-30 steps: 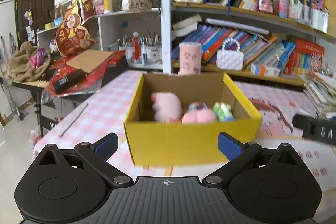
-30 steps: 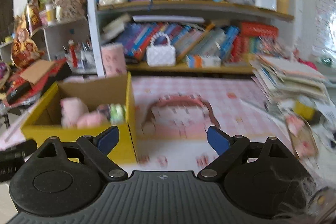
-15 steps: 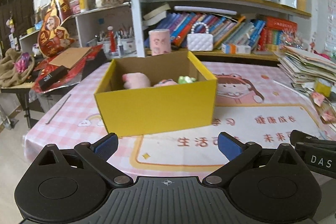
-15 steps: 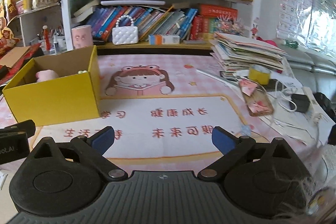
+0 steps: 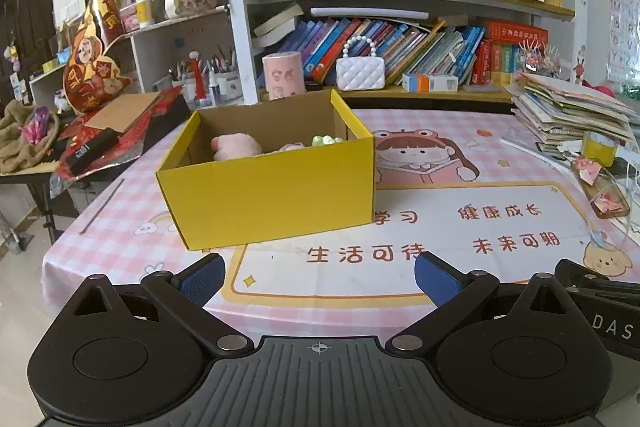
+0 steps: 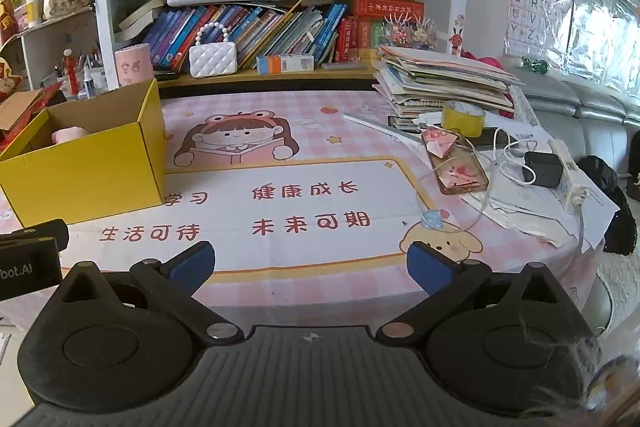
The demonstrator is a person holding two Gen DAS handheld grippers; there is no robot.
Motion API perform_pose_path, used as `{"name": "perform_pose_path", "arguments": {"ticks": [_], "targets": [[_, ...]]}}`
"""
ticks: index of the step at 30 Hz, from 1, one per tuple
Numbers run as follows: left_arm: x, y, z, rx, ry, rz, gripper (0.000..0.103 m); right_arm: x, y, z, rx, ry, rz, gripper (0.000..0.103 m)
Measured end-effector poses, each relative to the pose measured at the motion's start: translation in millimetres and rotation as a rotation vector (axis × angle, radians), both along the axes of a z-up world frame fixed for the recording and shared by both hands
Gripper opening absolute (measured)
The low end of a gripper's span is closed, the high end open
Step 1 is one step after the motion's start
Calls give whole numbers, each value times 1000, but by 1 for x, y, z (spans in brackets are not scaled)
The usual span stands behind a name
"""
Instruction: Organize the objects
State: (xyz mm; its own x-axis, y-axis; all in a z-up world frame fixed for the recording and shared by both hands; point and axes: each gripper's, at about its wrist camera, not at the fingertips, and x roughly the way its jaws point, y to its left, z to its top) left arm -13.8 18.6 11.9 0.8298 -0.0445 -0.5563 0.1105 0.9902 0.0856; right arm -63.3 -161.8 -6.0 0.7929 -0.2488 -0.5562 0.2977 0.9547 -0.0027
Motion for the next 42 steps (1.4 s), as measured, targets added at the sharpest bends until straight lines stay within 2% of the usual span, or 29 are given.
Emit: {"name": "perform_pose_path", "arguments": {"ticks": [17,42], "targets": [[-4,-7,-6,41,47,-8,103,0,1,-4,21,50,21,103],[0,-8,-10,56,67,-4,103,3,2,-5,15,57,19,103]]}}
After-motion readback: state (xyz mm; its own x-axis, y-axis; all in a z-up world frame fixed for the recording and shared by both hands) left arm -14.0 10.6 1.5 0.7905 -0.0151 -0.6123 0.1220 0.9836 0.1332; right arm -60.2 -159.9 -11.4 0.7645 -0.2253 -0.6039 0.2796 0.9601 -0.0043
